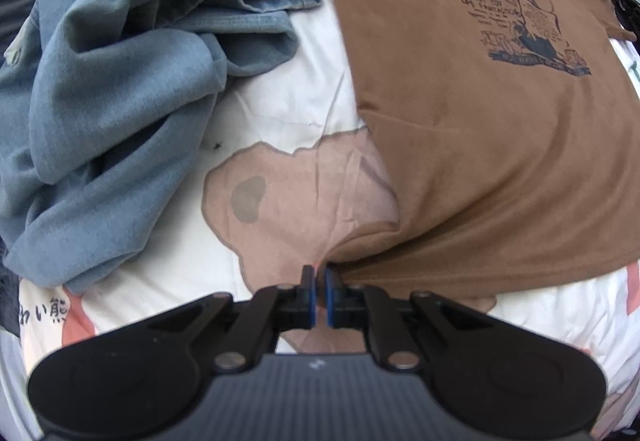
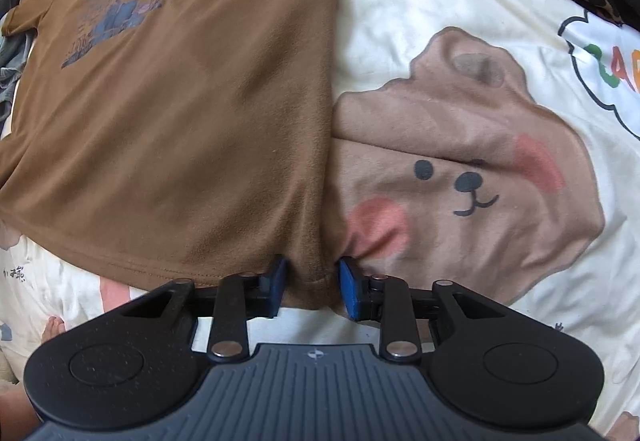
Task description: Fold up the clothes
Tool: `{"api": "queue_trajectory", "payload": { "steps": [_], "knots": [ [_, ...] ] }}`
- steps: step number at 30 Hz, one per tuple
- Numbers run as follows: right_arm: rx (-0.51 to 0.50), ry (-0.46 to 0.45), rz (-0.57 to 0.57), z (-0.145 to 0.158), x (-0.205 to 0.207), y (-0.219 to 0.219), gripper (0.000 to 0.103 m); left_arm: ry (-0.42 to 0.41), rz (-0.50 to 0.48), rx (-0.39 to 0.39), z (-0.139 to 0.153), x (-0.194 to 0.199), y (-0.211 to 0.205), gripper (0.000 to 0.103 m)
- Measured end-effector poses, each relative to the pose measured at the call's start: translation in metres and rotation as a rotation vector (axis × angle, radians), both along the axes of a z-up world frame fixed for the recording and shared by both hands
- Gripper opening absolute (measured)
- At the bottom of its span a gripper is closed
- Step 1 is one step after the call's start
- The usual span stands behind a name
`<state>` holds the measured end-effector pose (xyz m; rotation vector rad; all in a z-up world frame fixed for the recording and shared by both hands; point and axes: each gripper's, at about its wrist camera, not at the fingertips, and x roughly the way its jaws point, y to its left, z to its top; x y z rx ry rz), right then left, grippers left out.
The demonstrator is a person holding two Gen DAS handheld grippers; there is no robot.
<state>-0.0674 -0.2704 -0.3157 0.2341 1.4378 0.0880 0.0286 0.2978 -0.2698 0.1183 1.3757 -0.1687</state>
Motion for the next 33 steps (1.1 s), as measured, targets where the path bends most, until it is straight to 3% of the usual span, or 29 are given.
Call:
{"api": "queue_trajectory", "payload": {
  "steps": [1,9,19,23,33],
  "knots": [
    [0.0,0.016,-0.004,0.0,0.001,0.001,0.008,0.004,0.003,-0.004,0.001,-0.001,0.0,0.005],
    [-0.043,0.116,0.008,0.036,0.021,-0.004,0.006,0.046,0.101,-0.105,0.021,-0.017,0.009,0.005],
    [-0.066,0.101,-0.018,0.09,0.032,-0.017,0.006,0.045,0.217,-0.283,0.067,-0.026,0.021,0.005],
    [-0.075,0.097,-0.014,0.101,0.029,-0.022,0.006,0.031,0.2,-0.291,0.077,-0.028,0.02,0.004],
    [-0.149,0.173,0.048,0.052,0.019,-0.01,0.006,0.14,0.175,-0.162,0.0,-0.028,0.005,0.004]
  ]
}}
